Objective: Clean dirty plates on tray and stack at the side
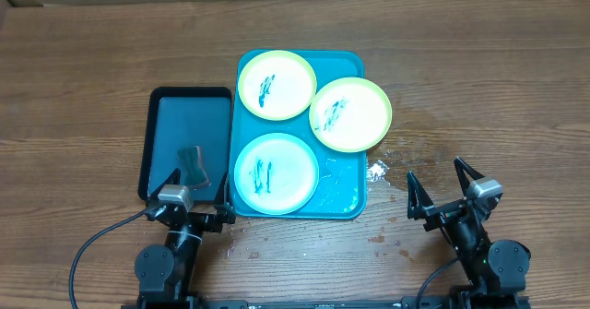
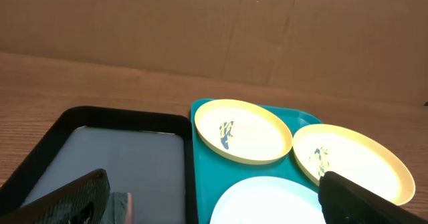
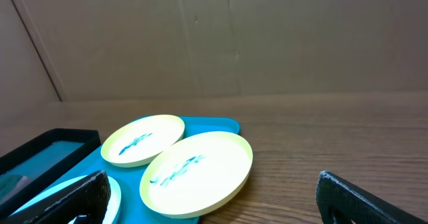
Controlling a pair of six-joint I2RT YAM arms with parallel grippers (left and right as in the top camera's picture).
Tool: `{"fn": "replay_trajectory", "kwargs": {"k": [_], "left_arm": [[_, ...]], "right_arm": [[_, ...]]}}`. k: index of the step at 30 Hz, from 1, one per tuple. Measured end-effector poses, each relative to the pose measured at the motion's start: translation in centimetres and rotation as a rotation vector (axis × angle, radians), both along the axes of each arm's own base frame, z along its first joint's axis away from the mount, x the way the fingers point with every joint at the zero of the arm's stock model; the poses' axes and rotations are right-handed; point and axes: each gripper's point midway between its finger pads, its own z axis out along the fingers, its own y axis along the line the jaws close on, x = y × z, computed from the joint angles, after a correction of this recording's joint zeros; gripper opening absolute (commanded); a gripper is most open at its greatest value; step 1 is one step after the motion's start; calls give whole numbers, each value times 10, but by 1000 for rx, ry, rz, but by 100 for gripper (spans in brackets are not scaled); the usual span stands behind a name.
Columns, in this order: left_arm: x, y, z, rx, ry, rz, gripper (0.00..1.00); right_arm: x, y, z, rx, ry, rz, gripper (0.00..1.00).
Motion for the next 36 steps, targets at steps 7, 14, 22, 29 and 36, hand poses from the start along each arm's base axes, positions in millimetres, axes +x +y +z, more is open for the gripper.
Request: {"fn": "replay_trajectory", "kwargs": {"k": [7,14,22,29,36], "left_arm": [[0,0,0,0,0,0,100],[0,0,0,0,0,0,100],[1,0,16,0,-68,-3,100],[-10,-2,86,41,-333,-6,100],[-14,-3,110,60,-105,-17,100]], "right_arm": [[-6,14,8,0,-33,90,100],[-16,24,36,-2,-69,153,100],[-28,26,122,-3,-48,169,100],[-3,29,151,18,313,182,100],[47,33,166,38,567,192,100]]}}
